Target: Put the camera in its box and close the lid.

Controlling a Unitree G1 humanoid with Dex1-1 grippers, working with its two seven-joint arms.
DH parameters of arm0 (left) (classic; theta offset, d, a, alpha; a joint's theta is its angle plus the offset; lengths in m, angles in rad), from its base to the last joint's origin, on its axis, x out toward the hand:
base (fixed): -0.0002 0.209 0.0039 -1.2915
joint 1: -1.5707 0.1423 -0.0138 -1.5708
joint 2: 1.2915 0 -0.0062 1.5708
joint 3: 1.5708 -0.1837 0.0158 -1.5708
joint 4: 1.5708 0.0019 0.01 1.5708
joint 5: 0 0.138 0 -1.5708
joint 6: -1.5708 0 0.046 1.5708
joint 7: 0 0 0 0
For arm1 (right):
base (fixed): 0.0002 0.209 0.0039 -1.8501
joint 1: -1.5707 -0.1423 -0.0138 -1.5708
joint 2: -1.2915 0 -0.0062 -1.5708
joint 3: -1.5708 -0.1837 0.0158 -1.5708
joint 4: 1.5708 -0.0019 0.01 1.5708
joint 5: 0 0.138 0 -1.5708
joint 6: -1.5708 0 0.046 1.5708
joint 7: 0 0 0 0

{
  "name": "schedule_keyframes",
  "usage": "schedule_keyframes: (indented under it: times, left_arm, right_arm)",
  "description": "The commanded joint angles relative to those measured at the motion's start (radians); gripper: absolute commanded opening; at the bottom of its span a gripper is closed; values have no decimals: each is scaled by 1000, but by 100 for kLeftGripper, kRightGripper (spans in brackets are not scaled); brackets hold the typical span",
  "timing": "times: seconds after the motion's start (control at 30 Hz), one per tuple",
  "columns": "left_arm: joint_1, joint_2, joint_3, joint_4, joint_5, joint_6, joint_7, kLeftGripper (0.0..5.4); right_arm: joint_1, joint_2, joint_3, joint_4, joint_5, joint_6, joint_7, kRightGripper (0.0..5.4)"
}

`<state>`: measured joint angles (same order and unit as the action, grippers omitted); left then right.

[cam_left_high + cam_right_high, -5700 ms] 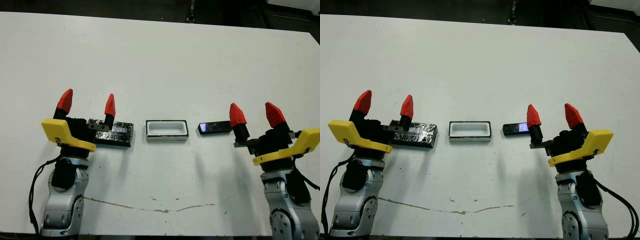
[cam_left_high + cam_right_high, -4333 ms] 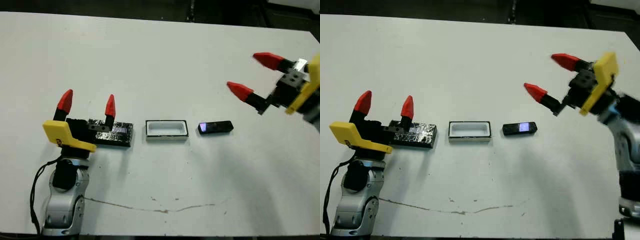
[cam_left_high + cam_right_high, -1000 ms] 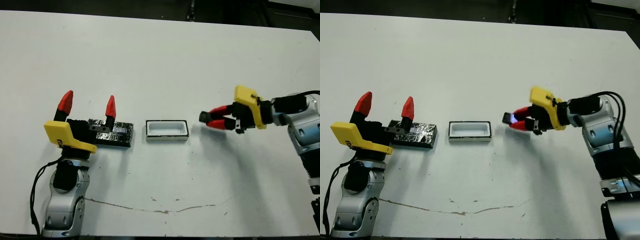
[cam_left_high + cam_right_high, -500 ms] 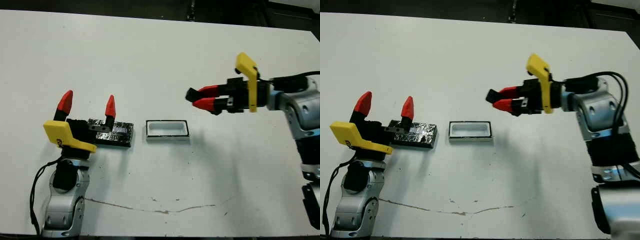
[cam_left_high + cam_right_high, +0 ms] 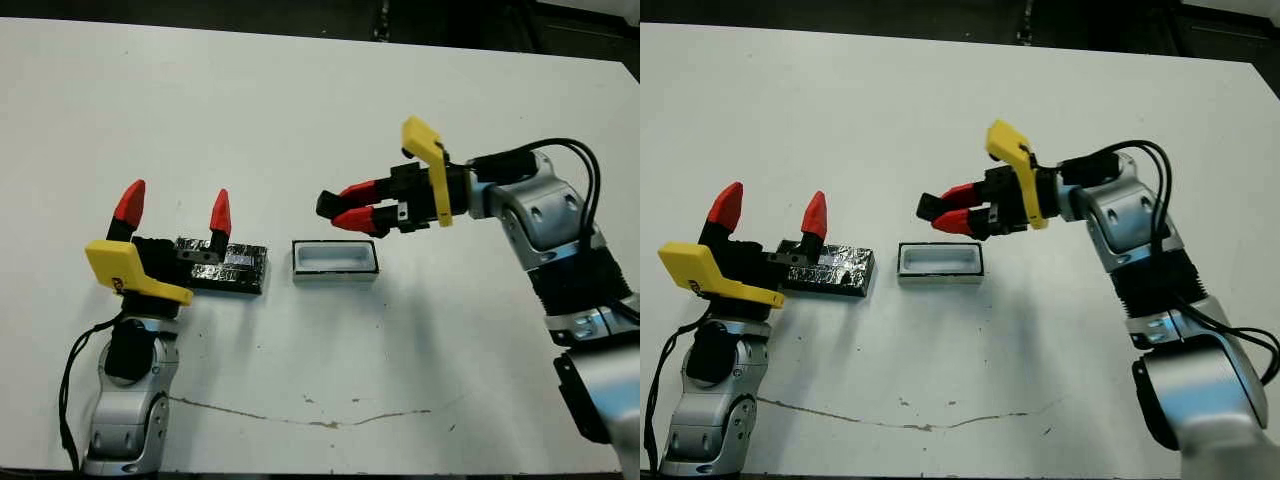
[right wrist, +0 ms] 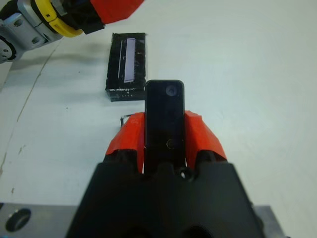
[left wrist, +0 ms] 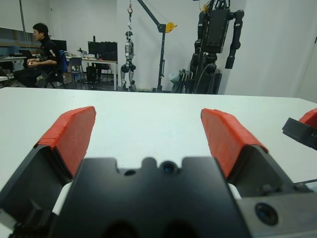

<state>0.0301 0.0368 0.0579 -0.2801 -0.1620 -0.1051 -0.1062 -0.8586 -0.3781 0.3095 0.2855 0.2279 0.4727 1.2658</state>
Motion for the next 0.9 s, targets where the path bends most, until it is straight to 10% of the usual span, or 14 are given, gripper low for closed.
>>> schedule_keyframes:
  times: [0.03,0.9]
  left_arm:
    - [4,3,2,9,-1,2,-3,540]
    - [5,1,1,15,11,-13,0,540]
  right_arm:
    - [-12,12,8,16,-2,-17,13,167]
    - [43,64,54,52,-30,-105,18,167]
